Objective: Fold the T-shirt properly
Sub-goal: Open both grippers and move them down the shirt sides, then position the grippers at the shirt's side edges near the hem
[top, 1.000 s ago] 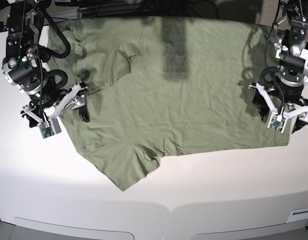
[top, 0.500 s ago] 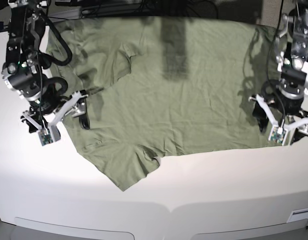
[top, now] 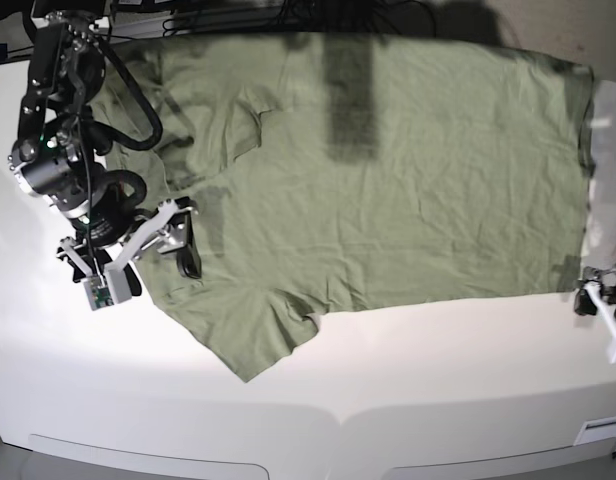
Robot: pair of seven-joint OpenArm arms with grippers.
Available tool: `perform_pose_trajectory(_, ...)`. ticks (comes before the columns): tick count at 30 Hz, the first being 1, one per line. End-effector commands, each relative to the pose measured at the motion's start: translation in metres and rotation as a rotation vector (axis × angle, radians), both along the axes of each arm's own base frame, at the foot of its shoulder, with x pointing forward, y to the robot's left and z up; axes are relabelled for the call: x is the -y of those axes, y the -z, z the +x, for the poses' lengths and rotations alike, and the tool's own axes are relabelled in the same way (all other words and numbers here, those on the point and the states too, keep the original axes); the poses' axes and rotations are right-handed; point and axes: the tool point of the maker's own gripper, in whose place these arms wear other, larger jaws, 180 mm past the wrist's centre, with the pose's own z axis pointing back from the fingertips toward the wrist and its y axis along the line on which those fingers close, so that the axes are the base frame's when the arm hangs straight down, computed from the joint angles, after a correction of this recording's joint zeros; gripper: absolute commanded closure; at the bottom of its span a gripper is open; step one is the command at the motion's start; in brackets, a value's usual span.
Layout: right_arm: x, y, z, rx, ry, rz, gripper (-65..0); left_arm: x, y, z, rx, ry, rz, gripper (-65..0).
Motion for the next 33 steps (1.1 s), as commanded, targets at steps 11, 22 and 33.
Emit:
perform_pose_trajectory(11, 0.001, -0.012, 0.004, 0.037, -0.007, -0.004, -48.3, 0.01, 0.041, -0.02, -0.063, -0.137, -0.355, -45.7)
perform_pose_trajectory(22, 0.001, -0.009, 0.002, 0.019, -0.006, -0.012, -48.3, 0.037, 0.066, -0.031, -0.107, -0.106, -0.377, -45.7)
perform_pose_trajectory(33, 0.001, -0.012, 0.004, 0.035, -0.007, -0.007, -48.3, 0.059, 0.072, -0.039, -0.201, -0.128, -0.479, -45.7)
